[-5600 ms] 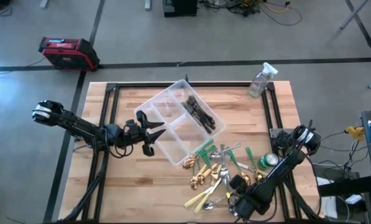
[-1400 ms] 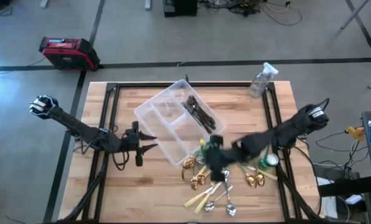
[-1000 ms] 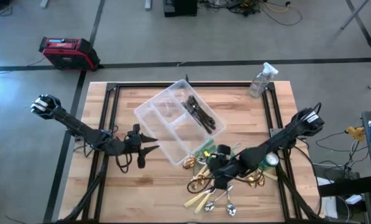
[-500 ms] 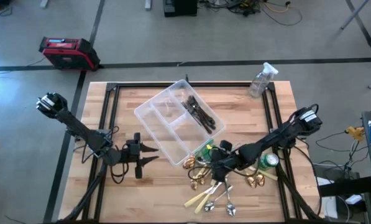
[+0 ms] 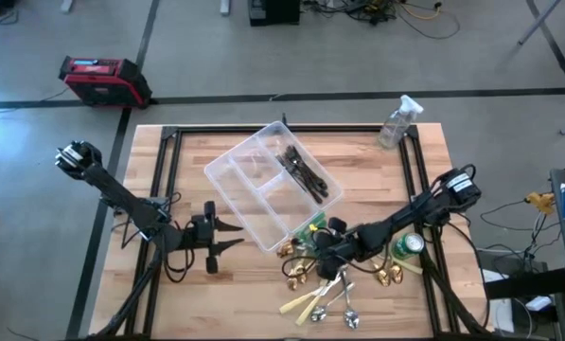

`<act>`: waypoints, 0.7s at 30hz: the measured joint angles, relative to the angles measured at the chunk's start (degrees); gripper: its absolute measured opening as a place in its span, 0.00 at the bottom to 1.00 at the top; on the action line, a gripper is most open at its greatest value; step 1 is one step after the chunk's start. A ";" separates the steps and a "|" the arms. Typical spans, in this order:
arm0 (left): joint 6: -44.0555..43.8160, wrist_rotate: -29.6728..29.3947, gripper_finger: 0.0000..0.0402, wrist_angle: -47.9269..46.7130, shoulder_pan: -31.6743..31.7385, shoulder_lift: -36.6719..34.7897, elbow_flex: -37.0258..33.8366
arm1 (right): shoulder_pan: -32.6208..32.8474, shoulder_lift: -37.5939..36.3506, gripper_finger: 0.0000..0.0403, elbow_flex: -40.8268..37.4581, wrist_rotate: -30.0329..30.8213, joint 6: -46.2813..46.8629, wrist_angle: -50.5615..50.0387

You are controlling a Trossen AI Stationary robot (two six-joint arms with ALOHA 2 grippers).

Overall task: Sort silverware
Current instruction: Put the silver spoon into the transparent silverware tray

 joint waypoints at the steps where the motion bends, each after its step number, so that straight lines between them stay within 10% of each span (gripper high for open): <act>1: 0.04 0.00 0.30 -0.84 0.00 0.00 0.52 | 0.01 -0.61 0.02 0.09 -0.41 -0.67 -0.20; 21: 0.39 -11.80 0.30 -2.42 0.09 0.31 3.08 | -7.73 -14.04 0.01 5.93 -2.32 -9.75 -0.90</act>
